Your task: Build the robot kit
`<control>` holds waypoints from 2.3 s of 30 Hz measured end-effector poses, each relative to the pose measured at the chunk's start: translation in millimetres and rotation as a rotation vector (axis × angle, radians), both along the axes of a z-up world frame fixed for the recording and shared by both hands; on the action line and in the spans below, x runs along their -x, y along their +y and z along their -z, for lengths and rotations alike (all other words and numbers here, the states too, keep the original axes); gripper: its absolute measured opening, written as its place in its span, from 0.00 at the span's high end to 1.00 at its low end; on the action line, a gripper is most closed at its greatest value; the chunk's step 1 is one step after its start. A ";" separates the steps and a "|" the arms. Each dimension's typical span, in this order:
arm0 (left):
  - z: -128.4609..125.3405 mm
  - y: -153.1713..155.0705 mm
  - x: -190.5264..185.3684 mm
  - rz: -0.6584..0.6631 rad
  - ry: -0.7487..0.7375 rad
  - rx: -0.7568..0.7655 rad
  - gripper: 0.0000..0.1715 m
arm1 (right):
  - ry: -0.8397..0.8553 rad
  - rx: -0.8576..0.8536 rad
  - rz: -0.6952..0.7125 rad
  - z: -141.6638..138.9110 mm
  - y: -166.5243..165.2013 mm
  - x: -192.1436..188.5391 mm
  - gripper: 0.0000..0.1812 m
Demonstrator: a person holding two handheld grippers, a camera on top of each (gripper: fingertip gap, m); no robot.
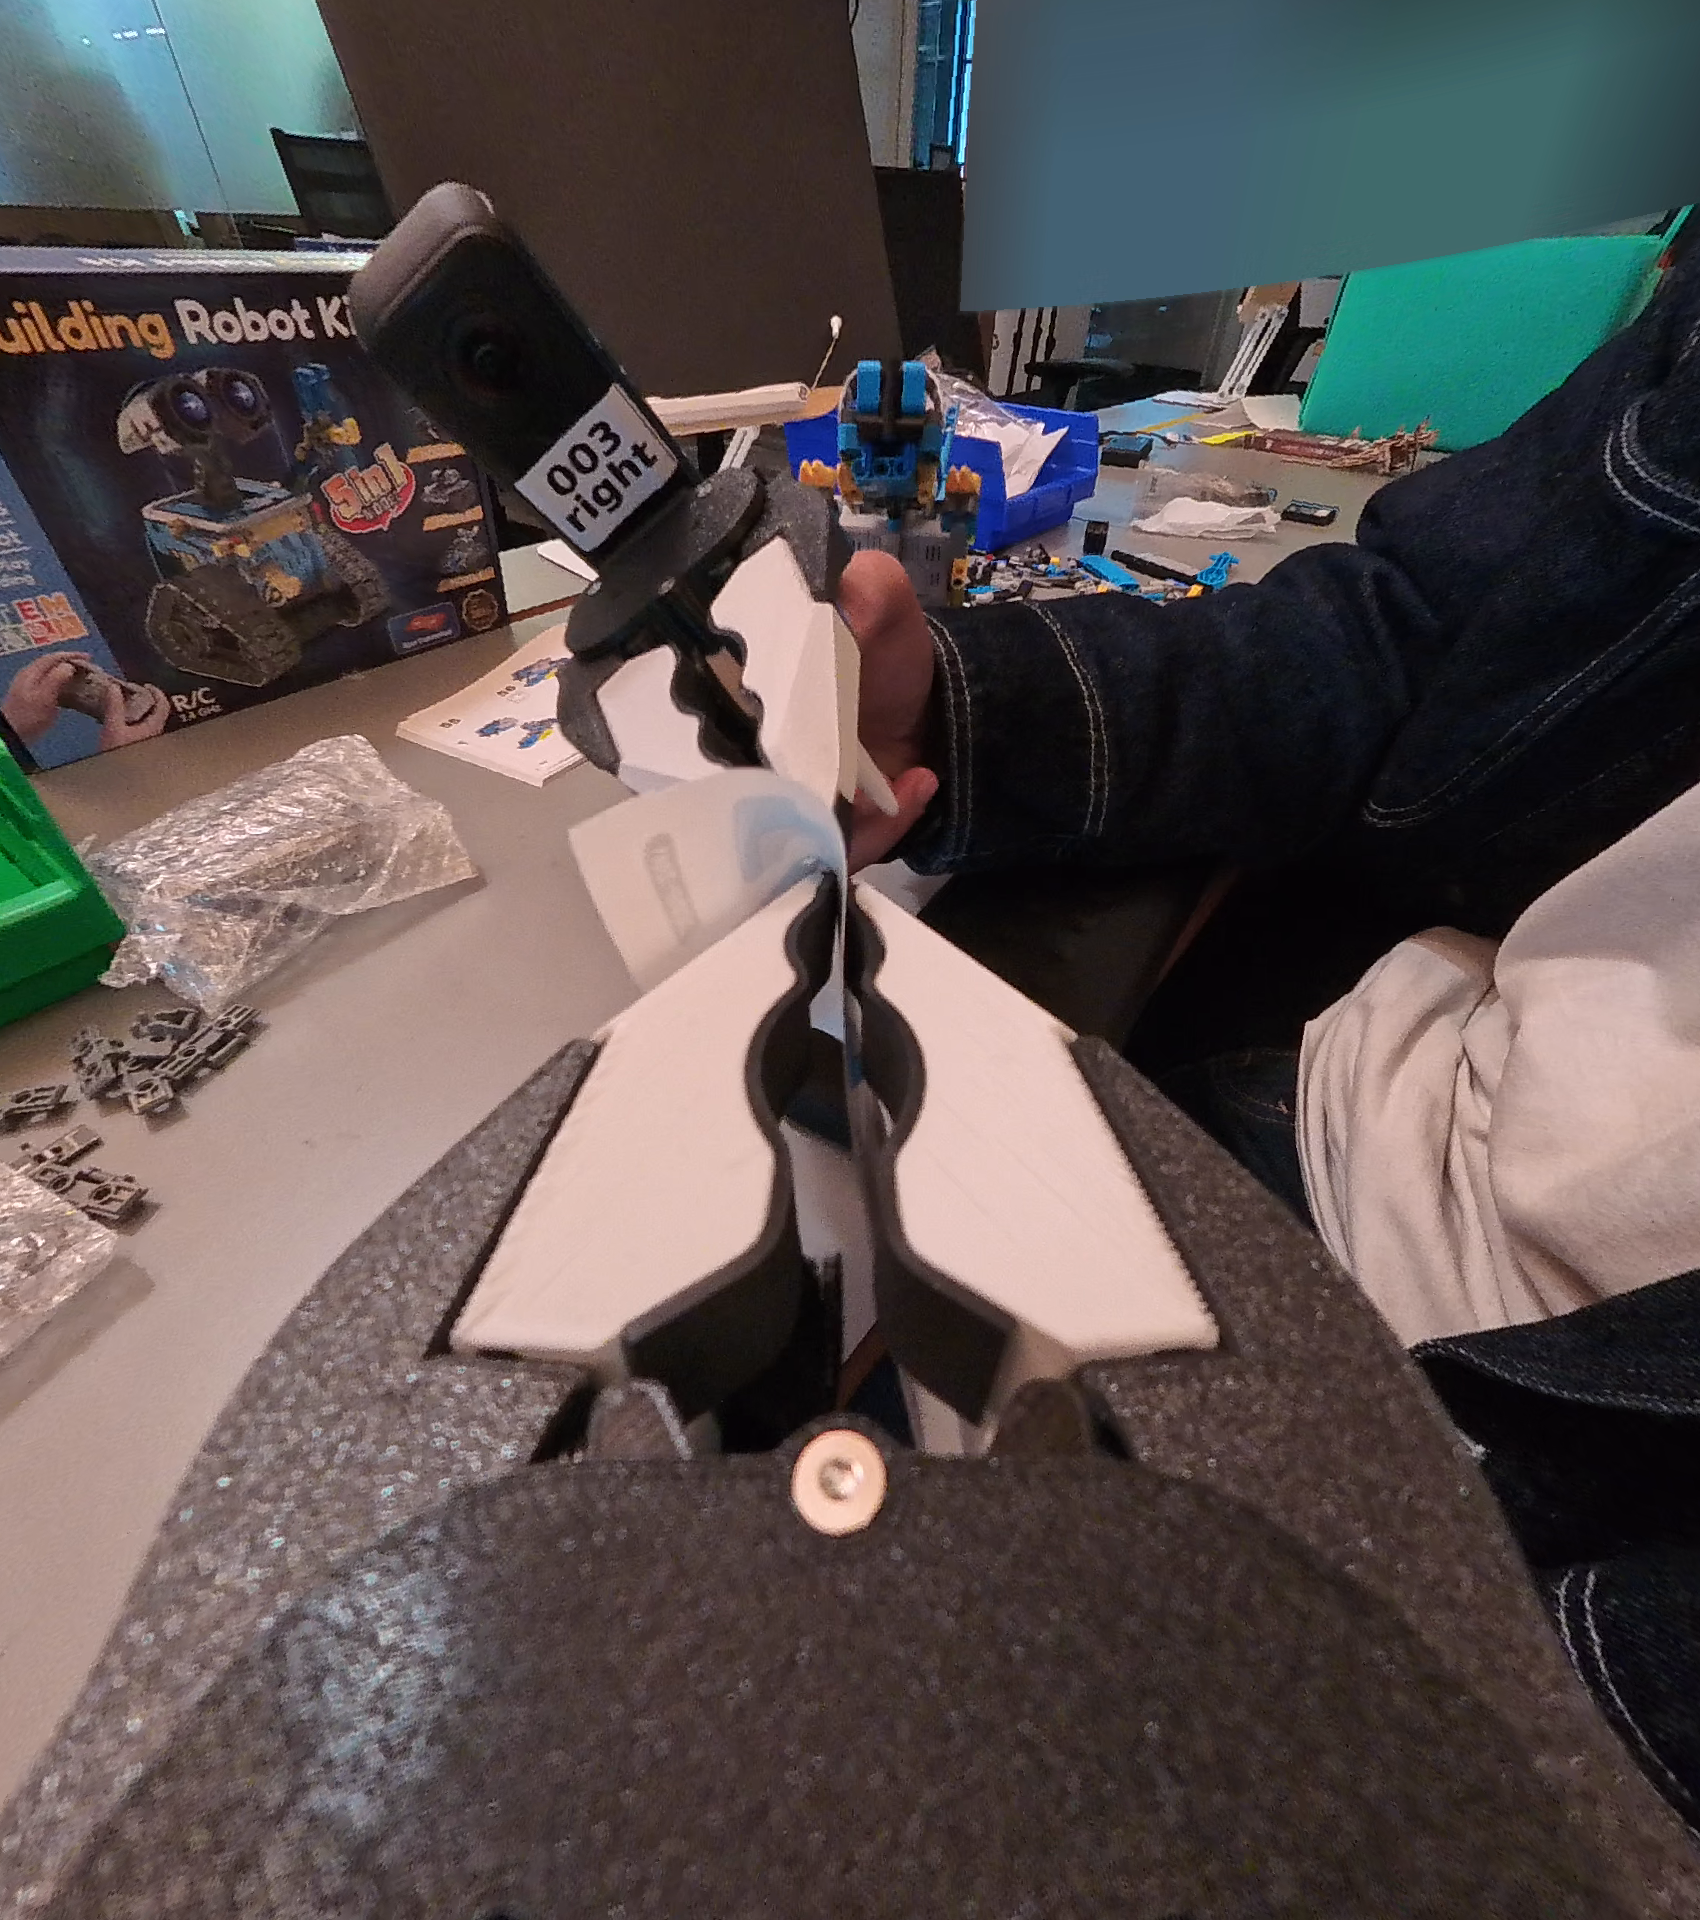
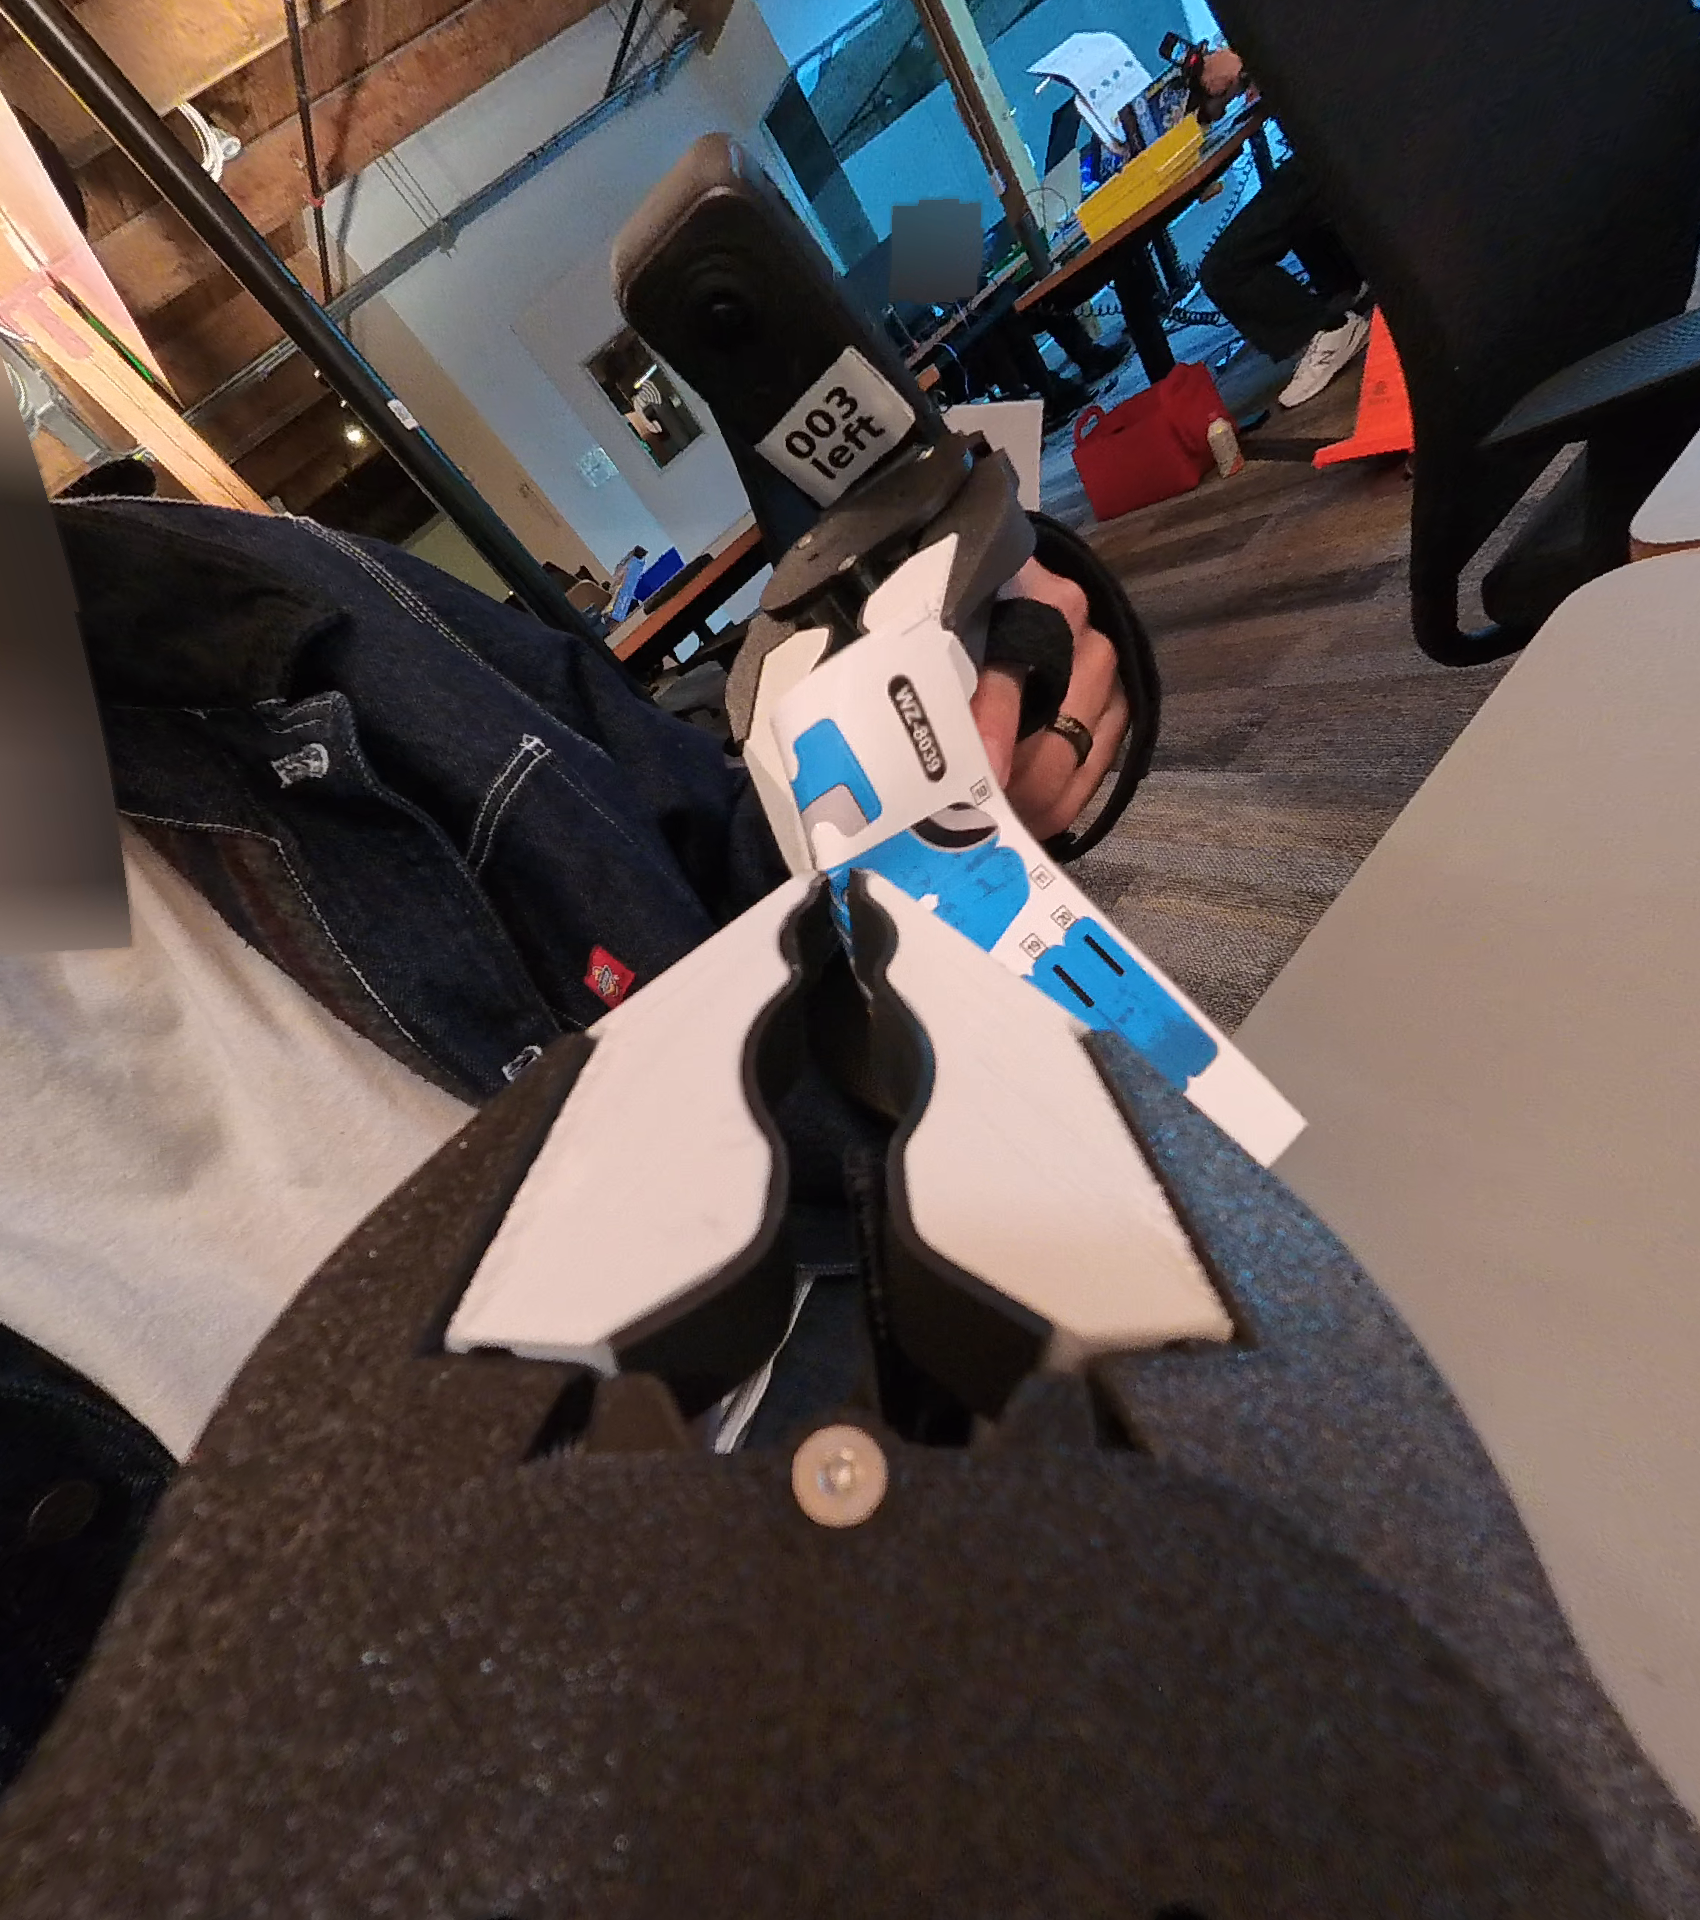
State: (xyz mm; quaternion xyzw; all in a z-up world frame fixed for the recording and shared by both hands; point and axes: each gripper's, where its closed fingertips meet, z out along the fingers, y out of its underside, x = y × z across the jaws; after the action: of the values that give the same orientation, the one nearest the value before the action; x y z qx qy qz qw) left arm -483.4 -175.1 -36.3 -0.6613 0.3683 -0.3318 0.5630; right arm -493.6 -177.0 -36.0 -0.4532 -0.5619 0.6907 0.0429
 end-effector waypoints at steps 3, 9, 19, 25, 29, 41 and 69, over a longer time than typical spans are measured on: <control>0.8 0.8 2.0 -0.007 0.003 0.008 1.00 | 0.004 -0.004 0.016 -0.5 3.5 0.8 1.00; 2.7 5.6 8.2 -0.033 -0.006 0.039 1.00 | 0.008 -0.066 0.085 1.0 12.8 5.3 1.00; 25.6 23.4 44.4 -0.115 -0.043 0.216 1.00 | 0.073 -0.552 0.455 3.8 53.3 25.6 1.00; 28.5 26.7 57.5 -0.101 -0.103 0.256 1.00 | 0.106 -0.711 0.556 -9.2 62.9 23.7 1.00; 20.1 28.4 55.4 -0.079 -0.157 0.255 1.00 | 0.075 -0.646 0.503 -3.7 51.6 26.0 1.00; 6.7 16.7 30.2 0.001 -0.173 0.192 1.00 | 0.062 -0.491 0.301 9.6 11.1 29.8 0.89; 5.7 4.3 17.1 0.023 -0.069 0.118 1.00 | -0.016 -0.075 0.100 6.5 3.5 16.1 0.99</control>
State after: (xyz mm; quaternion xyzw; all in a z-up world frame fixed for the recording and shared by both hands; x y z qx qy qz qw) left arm -500.5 -170.8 -42.0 -0.6771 0.3359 -0.3821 0.5317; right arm -509.7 -173.5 -42.6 -0.4841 -0.5643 0.6626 0.0897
